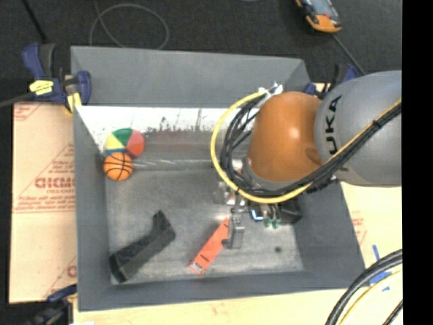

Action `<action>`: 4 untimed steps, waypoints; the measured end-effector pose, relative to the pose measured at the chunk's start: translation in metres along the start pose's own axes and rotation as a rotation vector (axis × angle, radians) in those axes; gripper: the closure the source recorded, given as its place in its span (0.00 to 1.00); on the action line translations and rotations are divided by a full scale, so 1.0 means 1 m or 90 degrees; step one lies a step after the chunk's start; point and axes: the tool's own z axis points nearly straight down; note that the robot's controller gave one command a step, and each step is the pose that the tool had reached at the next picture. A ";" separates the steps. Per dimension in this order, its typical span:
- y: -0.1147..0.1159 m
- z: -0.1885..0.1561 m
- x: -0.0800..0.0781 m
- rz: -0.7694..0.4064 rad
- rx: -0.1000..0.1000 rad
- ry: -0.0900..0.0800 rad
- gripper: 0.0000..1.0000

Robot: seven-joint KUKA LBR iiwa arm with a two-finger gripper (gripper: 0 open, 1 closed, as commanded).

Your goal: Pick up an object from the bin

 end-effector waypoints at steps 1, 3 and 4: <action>0.000 -0.004 -0.001 0.001 0.000 -0.004 0.00; -0.013 0.067 0.005 -0.116 0.002 -0.007 0.00; -0.014 0.093 0.005 -0.174 0.001 -0.002 0.00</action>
Offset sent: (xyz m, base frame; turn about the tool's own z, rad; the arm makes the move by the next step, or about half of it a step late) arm -0.0357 -0.0285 -0.0786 -0.2706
